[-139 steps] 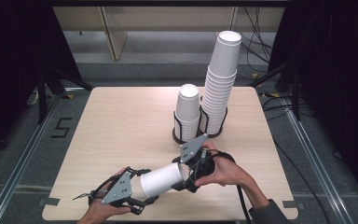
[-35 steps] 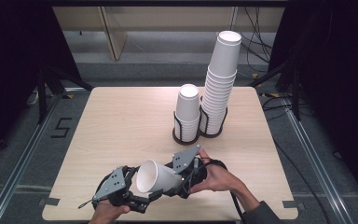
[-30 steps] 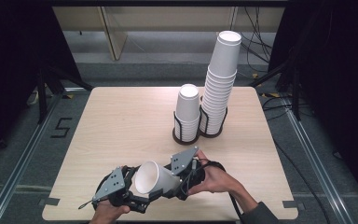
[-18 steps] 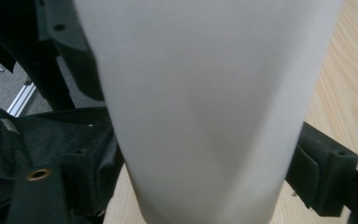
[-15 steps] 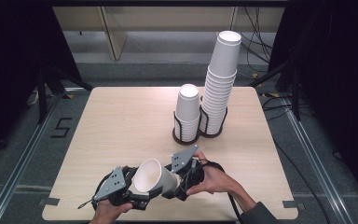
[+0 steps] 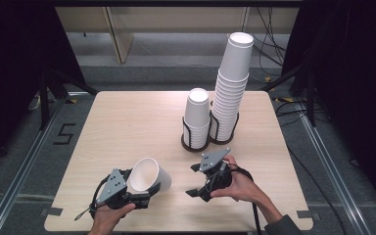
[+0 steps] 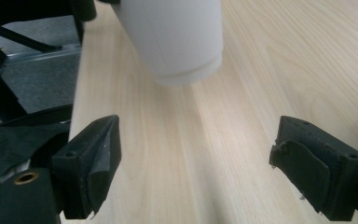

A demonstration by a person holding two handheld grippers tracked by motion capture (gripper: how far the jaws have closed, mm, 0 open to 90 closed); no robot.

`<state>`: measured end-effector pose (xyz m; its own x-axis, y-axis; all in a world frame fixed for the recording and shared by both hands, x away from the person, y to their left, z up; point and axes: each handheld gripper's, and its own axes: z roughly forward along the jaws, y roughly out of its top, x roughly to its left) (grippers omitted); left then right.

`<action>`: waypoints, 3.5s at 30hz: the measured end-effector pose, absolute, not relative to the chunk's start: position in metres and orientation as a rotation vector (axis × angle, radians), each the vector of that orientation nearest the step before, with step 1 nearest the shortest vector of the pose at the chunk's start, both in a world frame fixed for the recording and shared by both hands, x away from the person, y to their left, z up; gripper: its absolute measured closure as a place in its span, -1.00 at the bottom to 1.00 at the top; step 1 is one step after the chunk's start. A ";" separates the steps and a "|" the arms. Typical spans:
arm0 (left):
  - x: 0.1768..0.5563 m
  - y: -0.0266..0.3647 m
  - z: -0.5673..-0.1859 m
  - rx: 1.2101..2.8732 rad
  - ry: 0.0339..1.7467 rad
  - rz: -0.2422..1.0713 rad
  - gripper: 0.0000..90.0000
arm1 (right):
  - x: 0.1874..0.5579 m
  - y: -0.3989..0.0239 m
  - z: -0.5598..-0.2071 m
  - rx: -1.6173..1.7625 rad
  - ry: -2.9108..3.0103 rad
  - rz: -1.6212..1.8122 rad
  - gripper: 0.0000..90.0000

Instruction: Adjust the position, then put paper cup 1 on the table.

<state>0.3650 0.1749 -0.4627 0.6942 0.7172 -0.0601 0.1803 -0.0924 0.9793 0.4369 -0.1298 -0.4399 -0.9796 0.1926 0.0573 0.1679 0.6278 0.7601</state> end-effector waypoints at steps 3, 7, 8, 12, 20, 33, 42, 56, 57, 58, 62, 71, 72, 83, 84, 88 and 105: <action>0.367 0.178 -0.464 1.634 0.770 0.559 -0.66 | 0.436 -0.132 -0.443 0.327 2.810 1.275 -0.63; 0.369 0.184 -0.464 1.642 0.809 0.587 -0.66 | 0.434 -0.133 -0.446 0.322 2.803 1.247 -0.62; 0.371 0.185 -0.465 1.628 0.801 0.588 -0.66 | 0.433 -0.133 -0.447 0.341 2.813 1.243 -0.62; 0.372 0.190 -0.464 1.636 0.838 0.610 -0.66 | 0.431 -0.137 -0.448 0.344 2.807 1.233 -0.62; 0.379 0.197 -0.466 1.642 0.900 0.648 -0.67 | 0.429 -0.146 -0.453 0.426 2.761 1.221 -0.62; 0.411 0.209 -0.460 1.665 0.979 0.690 -0.67 | 0.419 -0.168 -0.458 0.583 2.669 1.185 -0.60; 0.457 0.224 -0.449 1.656 1.055 0.721 -0.67 | 0.419 -0.175 -0.460 0.628 2.638 1.201 -0.58; 0.526 0.233 -0.457 1.686 1.202 0.777 -0.68 | 0.421 -0.178 -0.465 0.637 2.653 1.186 -0.58; 0.530 0.234 -0.459 1.683 1.212 0.786 -0.68 | 0.421 -0.178 -0.465 0.636 2.657 1.183 -0.58; 0.533 0.234 -0.462 1.690 1.230 0.783 -0.68 | 0.421 -0.177 -0.466 0.641 2.658 1.187 -0.59; 0.542 0.232 -0.468 1.714 1.255 0.801 -0.69 | 0.421 -0.177 -0.467 0.642 2.671 1.178 -0.59; 0.554 0.226 -0.479 1.776 1.249 0.811 -0.74 | 0.419 -0.176 -0.469 0.660 2.679 1.180 -0.59; 0.554 0.226 -0.481 1.785 1.258 0.804 -0.74 | 0.420 -0.176 -0.469 0.635 2.679 1.182 -0.59; 0.547 0.233 -0.494 1.809 1.260 0.768 -0.68 | 0.419 -0.177 -0.468 0.640 2.684 1.194 -0.58; 0.546 0.234 -0.495 1.821 1.249 0.763 -0.68 | 0.420 -0.178 -0.467 0.620 2.679 1.186 -0.58; 0.539 0.241 -0.497 1.802 1.253 0.754 -0.68 | 0.419 -0.181 -0.466 0.658 2.679 1.222 -0.58; 0.485 0.233 -0.488 1.777 1.234 0.698 -0.67 | 0.421 -0.192 -0.463 0.694 2.620 1.251 -0.58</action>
